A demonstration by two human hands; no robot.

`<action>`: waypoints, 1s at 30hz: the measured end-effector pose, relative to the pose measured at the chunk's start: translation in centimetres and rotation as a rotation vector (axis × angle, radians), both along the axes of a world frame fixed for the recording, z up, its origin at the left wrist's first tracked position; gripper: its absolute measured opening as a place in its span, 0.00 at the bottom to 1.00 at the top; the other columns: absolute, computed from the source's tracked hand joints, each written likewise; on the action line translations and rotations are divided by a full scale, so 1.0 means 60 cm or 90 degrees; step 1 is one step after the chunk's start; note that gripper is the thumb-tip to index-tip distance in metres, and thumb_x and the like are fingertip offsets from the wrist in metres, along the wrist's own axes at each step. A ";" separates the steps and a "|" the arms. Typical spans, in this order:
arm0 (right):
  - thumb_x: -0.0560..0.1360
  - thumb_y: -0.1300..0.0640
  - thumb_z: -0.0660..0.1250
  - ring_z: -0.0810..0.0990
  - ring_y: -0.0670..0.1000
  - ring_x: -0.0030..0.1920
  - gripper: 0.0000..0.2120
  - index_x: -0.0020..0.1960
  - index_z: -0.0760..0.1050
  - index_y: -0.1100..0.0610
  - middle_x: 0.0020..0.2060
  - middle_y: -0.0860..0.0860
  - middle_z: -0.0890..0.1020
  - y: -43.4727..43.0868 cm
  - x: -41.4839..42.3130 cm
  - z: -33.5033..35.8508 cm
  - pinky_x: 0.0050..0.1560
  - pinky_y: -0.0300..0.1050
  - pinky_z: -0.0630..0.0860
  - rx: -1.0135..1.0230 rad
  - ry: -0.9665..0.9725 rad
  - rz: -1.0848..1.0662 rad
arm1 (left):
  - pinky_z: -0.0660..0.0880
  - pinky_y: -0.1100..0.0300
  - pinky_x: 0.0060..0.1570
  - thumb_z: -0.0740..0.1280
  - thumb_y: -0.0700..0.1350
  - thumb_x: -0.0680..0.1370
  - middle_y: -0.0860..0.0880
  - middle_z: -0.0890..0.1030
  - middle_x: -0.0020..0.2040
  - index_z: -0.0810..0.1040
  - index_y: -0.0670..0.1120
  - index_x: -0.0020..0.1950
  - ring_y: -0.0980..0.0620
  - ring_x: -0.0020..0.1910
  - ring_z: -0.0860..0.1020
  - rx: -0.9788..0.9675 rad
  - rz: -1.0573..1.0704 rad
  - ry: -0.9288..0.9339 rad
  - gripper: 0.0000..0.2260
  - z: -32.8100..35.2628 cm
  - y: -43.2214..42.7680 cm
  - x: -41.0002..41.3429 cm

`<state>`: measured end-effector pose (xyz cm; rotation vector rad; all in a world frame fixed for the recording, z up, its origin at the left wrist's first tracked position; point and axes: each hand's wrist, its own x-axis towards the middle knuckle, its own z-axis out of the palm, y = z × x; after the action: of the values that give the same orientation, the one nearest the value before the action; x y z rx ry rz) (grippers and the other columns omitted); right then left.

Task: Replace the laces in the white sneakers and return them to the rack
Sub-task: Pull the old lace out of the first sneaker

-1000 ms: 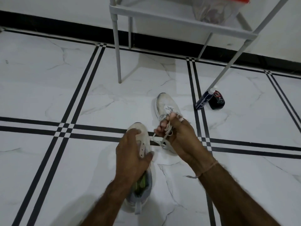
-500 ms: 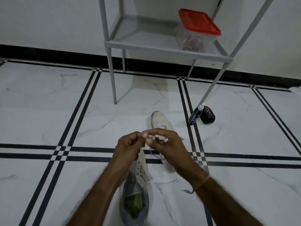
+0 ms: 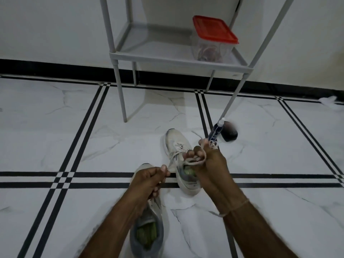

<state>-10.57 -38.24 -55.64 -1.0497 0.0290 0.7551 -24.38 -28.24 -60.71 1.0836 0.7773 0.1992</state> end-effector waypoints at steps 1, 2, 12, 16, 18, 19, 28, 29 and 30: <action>0.87 0.53 0.56 0.79 0.50 0.34 0.15 0.49 0.77 0.58 0.28 0.49 0.77 -0.006 0.002 -0.008 0.47 0.49 0.79 -0.062 -0.081 0.041 | 0.64 0.64 0.26 0.71 0.58 0.71 0.50 0.76 0.35 0.86 0.45 0.43 0.56 0.27 0.66 -0.011 0.003 -0.004 0.16 0.003 0.000 0.003; 0.86 0.51 0.57 0.82 0.49 0.37 0.14 0.54 0.79 0.56 0.33 0.48 0.81 -0.013 -0.002 -0.017 0.46 0.46 0.80 -0.149 -0.209 0.106 | 0.64 0.63 0.26 0.71 0.57 0.72 0.50 0.77 0.35 0.86 0.44 0.44 0.56 0.27 0.66 -0.018 0.002 -0.013 0.16 0.006 0.002 0.008; 0.83 0.44 0.61 0.85 0.50 0.51 0.19 0.53 0.81 0.58 0.48 0.52 0.86 -0.036 -0.006 -0.047 0.57 0.53 0.82 -0.225 -0.314 0.067 | 0.66 0.63 0.29 0.69 0.52 0.79 0.51 0.77 0.33 0.87 0.45 0.44 0.57 0.28 0.68 0.073 0.008 -0.003 0.13 0.022 0.012 0.029; 0.86 0.46 0.55 0.85 0.56 0.44 0.27 0.35 0.80 0.55 0.36 0.53 0.85 -0.030 -0.010 -0.027 0.46 0.55 0.81 -0.083 -0.120 0.051 | 0.68 0.66 0.26 0.70 0.48 0.78 0.48 0.80 0.35 0.86 0.39 0.49 0.56 0.27 0.69 -0.031 -0.060 0.006 0.13 0.010 -0.038 0.041; 0.85 0.45 0.56 0.77 0.52 0.32 0.27 0.30 0.73 0.52 0.27 0.50 0.76 -0.026 -0.014 -0.029 0.37 0.48 0.73 -0.083 -0.103 0.042 | 0.69 0.65 0.25 0.73 0.52 0.73 0.47 0.79 0.33 0.85 0.37 0.48 0.55 0.27 0.70 -0.069 -0.038 0.020 0.18 0.007 -0.054 0.050; 0.85 0.44 0.57 0.75 0.50 0.31 0.24 0.33 0.74 0.52 0.27 0.49 0.75 -0.031 -0.012 -0.036 0.37 0.48 0.72 -0.110 -0.138 0.039 | 0.69 0.65 0.26 0.73 0.53 0.71 0.47 0.78 0.33 0.84 0.36 0.48 0.54 0.28 0.70 -0.077 -0.025 0.023 0.20 0.003 -0.057 0.055; 0.79 0.52 0.69 0.80 0.46 0.48 0.05 0.52 0.79 0.52 0.45 0.47 0.81 -0.095 0.009 -0.121 0.47 0.36 0.74 -0.331 -0.621 0.201 | 0.77 0.61 0.34 0.71 0.40 0.78 0.39 0.85 0.38 0.87 0.44 0.47 0.53 0.33 0.78 0.060 -0.064 0.042 0.05 -0.005 -0.060 0.089; 0.79 0.55 0.70 0.79 0.45 0.47 0.02 0.50 0.77 0.51 0.44 0.47 0.79 -0.102 0.017 -0.129 0.47 0.35 0.73 -0.357 -0.654 0.171 | 0.77 0.60 0.35 0.70 0.40 0.79 0.40 0.84 0.38 0.87 0.43 0.47 0.52 0.34 0.79 0.039 -0.066 0.033 0.06 -0.007 -0.068 0.094; 0.78 0.60 0.69 0.77 0.45 0.46 0.05 0.48 0.75 0.52 0.44 0.47 0.77 -0.108 0.024 -0.133 0.46 0.35 0.71 -0.384 -0.695 0.132 | 0.78 0.60 0.38 0.68 0.41 0.81 0.42 0.84 0.39 0.86 0.42 0.48 0.52 0.36 0.80 0.011 -0.070 0.020 0.08 -0.009 -0.077 0.099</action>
<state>-9.15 -44.75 -63.62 -1.9536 -0.8417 0.2627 -18.45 -32.84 -61.28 1.1446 0.7421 0.0960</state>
